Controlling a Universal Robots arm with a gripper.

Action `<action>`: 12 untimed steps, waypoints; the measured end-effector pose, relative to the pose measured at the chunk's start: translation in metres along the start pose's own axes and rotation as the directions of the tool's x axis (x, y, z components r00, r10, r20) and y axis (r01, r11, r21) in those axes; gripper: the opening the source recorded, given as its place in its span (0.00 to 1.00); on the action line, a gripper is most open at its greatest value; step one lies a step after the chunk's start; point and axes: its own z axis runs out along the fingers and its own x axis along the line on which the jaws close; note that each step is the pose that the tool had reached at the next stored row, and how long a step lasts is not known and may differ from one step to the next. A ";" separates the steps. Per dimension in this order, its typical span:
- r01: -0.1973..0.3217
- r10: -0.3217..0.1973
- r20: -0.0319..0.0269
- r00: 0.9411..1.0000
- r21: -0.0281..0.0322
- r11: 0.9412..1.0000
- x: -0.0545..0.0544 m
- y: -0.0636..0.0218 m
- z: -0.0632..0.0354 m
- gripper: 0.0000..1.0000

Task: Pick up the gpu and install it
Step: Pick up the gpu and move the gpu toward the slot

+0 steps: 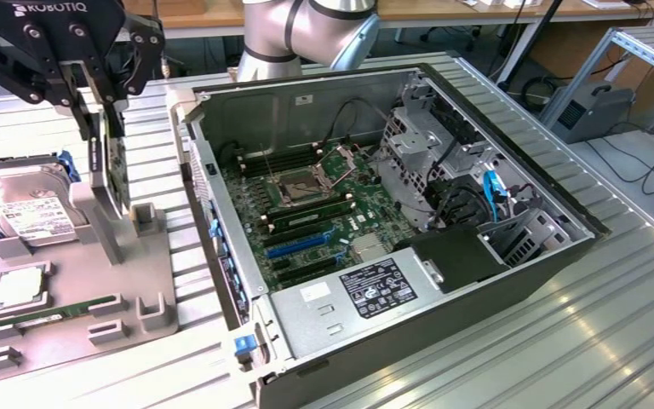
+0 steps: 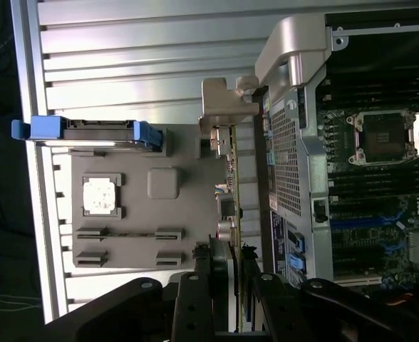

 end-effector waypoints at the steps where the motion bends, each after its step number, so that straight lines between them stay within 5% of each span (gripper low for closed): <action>1: 0.000 0.000 0.000 1.000 0.000 1.000 0.000 0.0000 -0.0005 0.27; 12: 0.000 0.000 0.000 1.000 0.000 1.000 0.000 0.0002 -0.0055 0.27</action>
